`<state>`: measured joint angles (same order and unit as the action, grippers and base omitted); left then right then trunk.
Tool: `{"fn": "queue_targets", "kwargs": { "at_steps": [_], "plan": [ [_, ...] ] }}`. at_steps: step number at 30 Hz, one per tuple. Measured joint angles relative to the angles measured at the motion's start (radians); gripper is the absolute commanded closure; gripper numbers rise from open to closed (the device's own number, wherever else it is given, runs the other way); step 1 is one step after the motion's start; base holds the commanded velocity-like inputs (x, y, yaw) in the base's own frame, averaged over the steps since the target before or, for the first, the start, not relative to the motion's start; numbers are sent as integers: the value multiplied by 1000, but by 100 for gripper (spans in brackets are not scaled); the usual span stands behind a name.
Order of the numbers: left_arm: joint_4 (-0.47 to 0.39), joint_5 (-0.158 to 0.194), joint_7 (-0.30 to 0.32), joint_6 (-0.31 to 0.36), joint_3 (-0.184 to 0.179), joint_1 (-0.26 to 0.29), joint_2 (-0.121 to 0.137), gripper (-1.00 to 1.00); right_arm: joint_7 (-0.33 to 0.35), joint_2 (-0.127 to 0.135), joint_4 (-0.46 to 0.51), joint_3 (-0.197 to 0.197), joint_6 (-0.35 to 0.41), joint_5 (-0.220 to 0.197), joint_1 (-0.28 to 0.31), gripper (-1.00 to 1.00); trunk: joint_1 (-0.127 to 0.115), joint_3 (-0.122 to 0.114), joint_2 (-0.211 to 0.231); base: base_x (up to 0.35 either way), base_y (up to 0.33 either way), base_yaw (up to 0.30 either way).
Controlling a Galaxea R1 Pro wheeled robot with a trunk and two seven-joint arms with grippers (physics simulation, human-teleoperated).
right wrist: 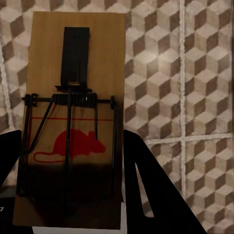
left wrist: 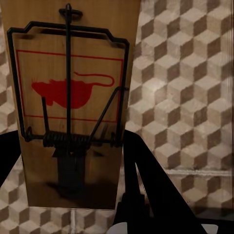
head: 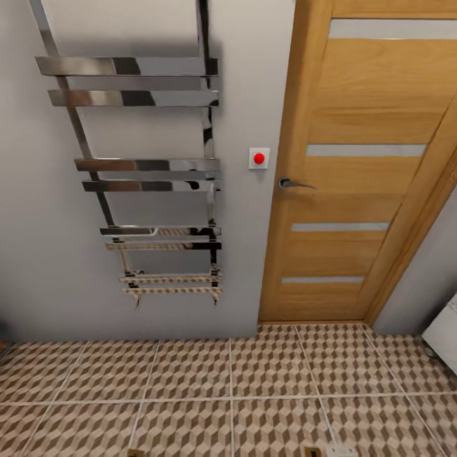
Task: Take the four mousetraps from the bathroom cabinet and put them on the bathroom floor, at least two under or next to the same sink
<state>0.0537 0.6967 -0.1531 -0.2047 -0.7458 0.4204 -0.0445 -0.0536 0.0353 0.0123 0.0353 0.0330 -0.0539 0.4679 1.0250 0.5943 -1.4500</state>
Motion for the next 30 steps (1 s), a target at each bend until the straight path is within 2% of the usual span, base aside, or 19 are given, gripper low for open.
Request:
{"fn": "queue_targets", "kwargs": {
  "at_steps": [10, 18, 30],
  "plan": [
    [0, 0, 0, 0, 0, 0, 0, 100, 0, 0, 0, 0, -1, 1, 0, 100, 0, 0, 0, 0, 0, -285],
    [0, 0, 0, 0, 1, 0, 0, 100, 0, 0, 0, 1, 0, 5, 0, 100, 0, 1, 0, 0, 0, -139],
    [0, 0, 0, 0, 1, 0, 0, 100, 0, 0, 0, 2, 0, 3, 0, 100, 0, 12, 0, 0, 0, -237]
  ]
}}
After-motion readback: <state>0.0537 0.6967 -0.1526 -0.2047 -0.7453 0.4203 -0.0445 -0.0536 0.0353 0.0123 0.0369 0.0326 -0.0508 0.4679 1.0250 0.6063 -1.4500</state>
